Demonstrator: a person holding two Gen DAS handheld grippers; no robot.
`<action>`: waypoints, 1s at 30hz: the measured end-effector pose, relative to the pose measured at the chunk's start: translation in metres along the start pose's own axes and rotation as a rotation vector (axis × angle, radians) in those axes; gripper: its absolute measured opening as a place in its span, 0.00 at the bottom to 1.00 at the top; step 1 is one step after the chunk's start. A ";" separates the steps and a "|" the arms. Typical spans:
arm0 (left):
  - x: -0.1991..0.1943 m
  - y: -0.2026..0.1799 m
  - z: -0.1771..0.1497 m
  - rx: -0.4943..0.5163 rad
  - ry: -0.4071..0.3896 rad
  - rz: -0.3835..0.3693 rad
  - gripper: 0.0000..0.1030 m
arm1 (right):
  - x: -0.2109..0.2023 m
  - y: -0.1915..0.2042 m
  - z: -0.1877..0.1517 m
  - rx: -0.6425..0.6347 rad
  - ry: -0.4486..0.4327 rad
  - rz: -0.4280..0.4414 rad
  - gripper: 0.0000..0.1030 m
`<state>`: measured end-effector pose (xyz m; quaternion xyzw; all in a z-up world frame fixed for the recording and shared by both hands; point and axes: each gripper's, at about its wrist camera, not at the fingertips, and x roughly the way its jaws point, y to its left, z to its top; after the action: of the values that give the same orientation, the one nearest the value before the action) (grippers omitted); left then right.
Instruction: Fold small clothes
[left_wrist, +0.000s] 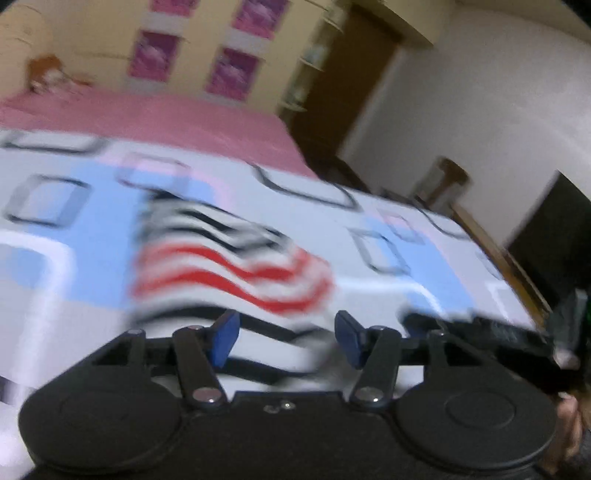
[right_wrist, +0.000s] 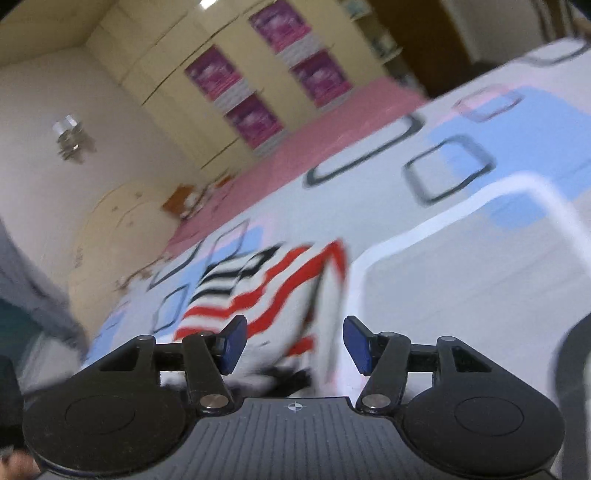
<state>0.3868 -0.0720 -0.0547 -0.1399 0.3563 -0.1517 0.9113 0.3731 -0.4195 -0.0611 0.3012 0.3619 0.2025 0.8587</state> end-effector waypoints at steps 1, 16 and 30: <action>0.002 0.016 0.004 -0.009 0.007 0.022 0.42 | 0.007 0.004 -0.002 0.003 0.029 0.007 0.56; 0.049 0.071 0.009 -0.056 0.092 -0.040 0.35 | 0.081 0.034 -0.012 -0.135 0.194 -0.121 0.25; 0.066 0.045 0.030 0.262 0.135 -0.094 0.30 | 0.060 0.036 -0.023 -0.263 0.046 -0.243 0.55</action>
<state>0.4618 -0.0517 -0.0903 -0.0258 0.3869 -0.2483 0.8877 0.3908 -0.3498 -0.0800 0.1356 0.3855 0.1495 0.9004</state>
